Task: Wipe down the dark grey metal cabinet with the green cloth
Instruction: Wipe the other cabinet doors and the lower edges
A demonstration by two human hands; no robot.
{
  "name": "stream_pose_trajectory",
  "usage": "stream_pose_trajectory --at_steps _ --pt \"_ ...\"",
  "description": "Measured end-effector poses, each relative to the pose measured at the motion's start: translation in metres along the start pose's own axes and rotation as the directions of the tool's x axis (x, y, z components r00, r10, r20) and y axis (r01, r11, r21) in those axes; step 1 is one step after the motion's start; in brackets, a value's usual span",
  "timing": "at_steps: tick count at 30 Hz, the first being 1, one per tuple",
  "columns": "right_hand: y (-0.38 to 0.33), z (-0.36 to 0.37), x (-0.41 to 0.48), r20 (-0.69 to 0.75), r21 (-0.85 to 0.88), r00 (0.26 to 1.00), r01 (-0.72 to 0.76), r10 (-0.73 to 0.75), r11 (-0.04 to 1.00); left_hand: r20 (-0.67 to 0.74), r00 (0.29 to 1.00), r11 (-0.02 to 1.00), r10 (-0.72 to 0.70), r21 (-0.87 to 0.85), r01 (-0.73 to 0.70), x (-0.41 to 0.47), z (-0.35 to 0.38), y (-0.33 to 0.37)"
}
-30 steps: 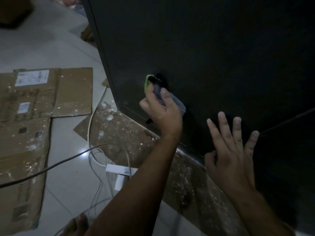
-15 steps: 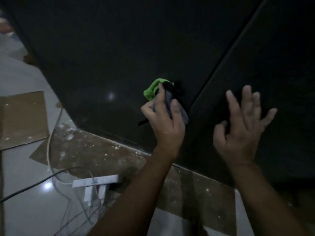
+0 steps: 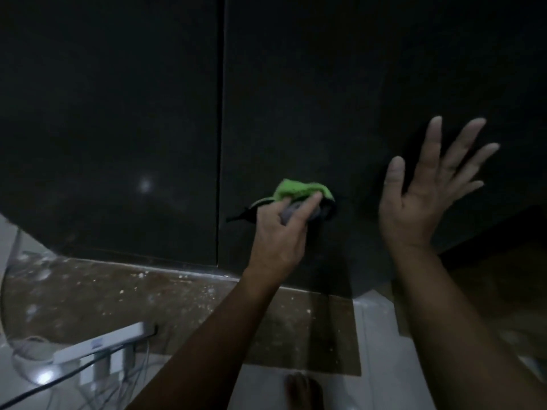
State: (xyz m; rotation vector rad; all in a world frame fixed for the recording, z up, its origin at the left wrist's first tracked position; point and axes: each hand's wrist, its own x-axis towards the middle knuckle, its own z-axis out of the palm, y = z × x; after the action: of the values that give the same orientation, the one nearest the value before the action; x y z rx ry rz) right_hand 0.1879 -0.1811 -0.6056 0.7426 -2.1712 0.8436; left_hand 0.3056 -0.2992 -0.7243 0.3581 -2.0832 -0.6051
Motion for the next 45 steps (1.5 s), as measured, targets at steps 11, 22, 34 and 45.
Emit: stream_pose_trajectory --at_steps 11,22,34,45 --pt "-0.009 0.038 -0.011 -0.196 0.078 0.98 -0.025 0.04 0.997 0.525 0.848 0.904 0.07 0.327 -0.277 -0.096 0.006 -0.094" --pt "-0.014 0.064 -0.064 -0.044 0.094 0.999 -0.003 0.007 0.996 -0.554 0.705 0.895 -0.443 -0.235 0.378 -0.028 -0.007 -0.067" --pt "0.029 0.074 -0.196 0.417 0.251 0.909 -0.126 0.01 0.96 0.117 0.908 0.826 -0.402 -0.381 0.414 -0.102 0.051 -0.024" --pt "-0.016 0.1 -0.199 0.334 0.346 0.831 -0.547 0.445 0.763 0.521 0.848 0.788 -0.098 -0.479 0.386 -0.056 0.004 -0.011"
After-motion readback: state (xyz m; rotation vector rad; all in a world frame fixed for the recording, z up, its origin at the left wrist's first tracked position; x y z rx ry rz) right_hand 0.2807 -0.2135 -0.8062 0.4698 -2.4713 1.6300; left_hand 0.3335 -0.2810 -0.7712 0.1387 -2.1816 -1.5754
